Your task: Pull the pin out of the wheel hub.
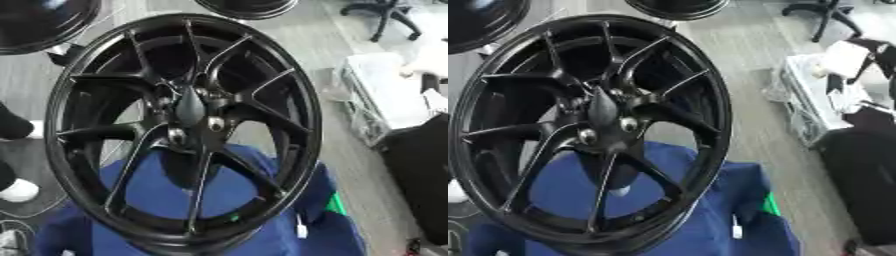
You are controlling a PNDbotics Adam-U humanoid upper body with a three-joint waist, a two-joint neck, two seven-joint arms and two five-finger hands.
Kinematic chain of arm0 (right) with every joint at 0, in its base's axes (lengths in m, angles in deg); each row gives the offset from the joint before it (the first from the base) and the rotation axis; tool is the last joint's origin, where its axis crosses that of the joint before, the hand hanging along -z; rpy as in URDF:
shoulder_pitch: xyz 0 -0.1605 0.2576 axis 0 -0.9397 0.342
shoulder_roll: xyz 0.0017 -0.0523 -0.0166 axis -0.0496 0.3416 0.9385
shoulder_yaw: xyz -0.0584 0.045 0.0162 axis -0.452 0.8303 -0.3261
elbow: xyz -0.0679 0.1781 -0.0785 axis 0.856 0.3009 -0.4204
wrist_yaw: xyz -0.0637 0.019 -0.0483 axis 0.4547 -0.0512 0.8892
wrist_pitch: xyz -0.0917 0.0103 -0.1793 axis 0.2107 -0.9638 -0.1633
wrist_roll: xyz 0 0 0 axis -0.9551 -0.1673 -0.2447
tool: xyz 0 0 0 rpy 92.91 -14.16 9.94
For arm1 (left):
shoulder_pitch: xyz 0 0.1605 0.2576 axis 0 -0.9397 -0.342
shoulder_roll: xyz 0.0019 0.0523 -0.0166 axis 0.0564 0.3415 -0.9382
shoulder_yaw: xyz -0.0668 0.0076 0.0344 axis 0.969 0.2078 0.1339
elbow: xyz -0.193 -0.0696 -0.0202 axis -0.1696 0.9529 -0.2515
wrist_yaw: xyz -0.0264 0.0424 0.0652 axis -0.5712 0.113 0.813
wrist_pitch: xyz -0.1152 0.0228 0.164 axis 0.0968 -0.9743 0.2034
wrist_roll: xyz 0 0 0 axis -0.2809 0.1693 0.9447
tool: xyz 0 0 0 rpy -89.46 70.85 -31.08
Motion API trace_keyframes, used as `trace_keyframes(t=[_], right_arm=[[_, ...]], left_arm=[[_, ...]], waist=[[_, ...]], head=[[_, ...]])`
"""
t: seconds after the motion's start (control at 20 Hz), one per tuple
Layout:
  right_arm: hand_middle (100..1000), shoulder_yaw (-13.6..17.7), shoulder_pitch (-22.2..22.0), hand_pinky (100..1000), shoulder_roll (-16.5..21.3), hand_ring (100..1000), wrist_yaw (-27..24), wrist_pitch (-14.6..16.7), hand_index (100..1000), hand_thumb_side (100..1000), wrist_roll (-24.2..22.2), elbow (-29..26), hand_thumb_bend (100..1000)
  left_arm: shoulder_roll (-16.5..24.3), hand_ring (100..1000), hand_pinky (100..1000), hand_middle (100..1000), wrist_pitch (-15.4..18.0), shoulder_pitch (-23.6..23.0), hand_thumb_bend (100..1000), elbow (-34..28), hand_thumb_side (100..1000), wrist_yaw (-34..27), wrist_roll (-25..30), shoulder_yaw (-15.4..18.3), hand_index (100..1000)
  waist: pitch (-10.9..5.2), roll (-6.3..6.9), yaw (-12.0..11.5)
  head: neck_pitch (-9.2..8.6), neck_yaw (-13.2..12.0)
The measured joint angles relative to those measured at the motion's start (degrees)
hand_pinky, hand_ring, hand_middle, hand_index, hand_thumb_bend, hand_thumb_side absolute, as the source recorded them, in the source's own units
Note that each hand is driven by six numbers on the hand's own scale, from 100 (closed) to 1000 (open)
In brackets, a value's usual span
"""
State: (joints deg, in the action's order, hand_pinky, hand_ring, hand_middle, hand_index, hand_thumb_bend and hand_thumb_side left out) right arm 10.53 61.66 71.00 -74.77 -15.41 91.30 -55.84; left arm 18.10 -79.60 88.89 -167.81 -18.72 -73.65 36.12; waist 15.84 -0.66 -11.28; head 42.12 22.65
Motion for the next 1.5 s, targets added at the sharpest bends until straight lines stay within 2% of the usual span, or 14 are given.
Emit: trace_keyframes(t=[0.15,0.25,0.3,0.4,0.5,0.6,0.65,0.7,0.75,0.9,1.05,1.15,1.25,1.5], right_arm=[[895,-0.87,-0.53,1000,-6.68,869,11.93,-0.71,970,832,-1.55,0.00,100],[901,-1.87,-0.53,1000,-9.78,867,16.88,-2.13,982,835,-1.69,0.00,100],[899,-2.28,-0.53,1000,-10.84,863,18.33,-2.81,982,830,-1.55,0.00,100],[887,-2.89,-0.52,1000,-12.15,850,19.50,-3.98,970,759,-1.02,0.00,100],[887,-3.36,-0.44,1000,-12.78,839,19.00,-4.84,971,662,-0.41,0.00,100],[851,-3.66,-0.22,1000,-13.05,812,17.60,-5.57,945,586,0.12,0.00,100],[846,-3.71,-0.17,1000,-13.06,807,16.60,-5.94,941,584,0.52,0.00,100],[795,-3.88,-0.08,994,-13.06,760,15.28,-6.30,900,528,1.07,0.00,100],[765,-4.17,0.21,991,-13.07,738,13.32,-6.78,872,514,2.01,0.00,100],[715,-5.20,1.20,986,-13.03,689,6.00,-8.04,823,548,4.83,0.00,100],[709,-6.46,3.48,1000,-12.75,680,-1.52,-7.94,817,606,5.18,0.00,100],[725,-7.52,5.57,1000,-12.32,697,-6.96,-7.13,837,636,3.10,0.00,100],[740,-8.60,7.62,1000,-11.94,699,-12.74,-6.78,844,663,-0.89,0.00,100],[721,-9.67,11.92,1000,-11.50,659,-23.63,-10.50,823,672,-9.58,0.07,100]], left_arm=[[-0.33,825,718,748,0.09,0.16,100,-0.02,775,0.20,-0.09,0.01,769],[-0.53,826,719,748,0.10,0.32,100,-0.03,775,0.20,-0.10,0.01,769],[-0.53,826,719,748,0.10,0.37,100,-0.03,775,0.20,-0.10,0.01,769],[-0.54,826,719,748,0.10,0.43,100,-0.03,776,0.20,-0.10,0.01,768],[-0.54,826,719,748,0.09,0.46,100,-0.03,776,0.20,-0.09,0.01,768],[-0.54,827,719,748,0.07,0.60,100,-0.03,776,0.20,-0.07,0.00,769],[-0.54,827,719,748,0.06,0.69,100,-0.03,776,0.20,-0.06,0.00,769],[-0.54,827,719,748,0.06,0.81,100,-0.03,776,0.20,-0.06,0.00,768],[-0.54,827,719,748,0.06,0.91,100,-0.04,777,0.20,-0.06,0.00,769],[-0.55,826,720,748,0.04,1.02,100,-0.05,779,0.20,-0.04,0.00,769],[-0.92,826,720,749,-0.04,1.70,100,-0.07,776,0.20,0.06,-0.02,769],[-1.08,827,721,751,0.01,2.42,100,-0.08,769,0.20,0.23,-0.17,770],[-1.37,827,721,752,0.11,3.40,100,-0.25,760,0.21,0.51,-0.43,770],[-2.30,829,722,756,0.84,6.18,100,-0.75,740,1.22,1.48,-1.28,774]], waist=[[0.00,0.53,0.34],[0.00,0.62,0.46],[-0.02,0.53,0.61],[-0.16,0.42,0.69],[-0.19,0.37,0.73],[-0.22,0.15,0.75],[-0.23,0.05,0.75],[-0.26,-0.07,0.75],[-0.31,-0.13,0.75],[-0.32,-0.31,0.74],[-0.32,-0.35,0.74],[-0.32,-0.30,0.70],[-0.32,-0.19,0.59],[-0.32,0.13,-0.12]], head=[[-0.13,-0.51],[-0.16,-0.80],[-0.16,-0.87],[-0.16,-0.90],[-0.16,-0.90],[-0.16,-0.90],[-0.16,-0.90],[-0.16,-0.91],[-0.16,-0.91],[-0.16,-0.91],[-0.17,-0.89],[-0.35,-0.87],[-0.62,-0.83],[-1.56,-0.64]])
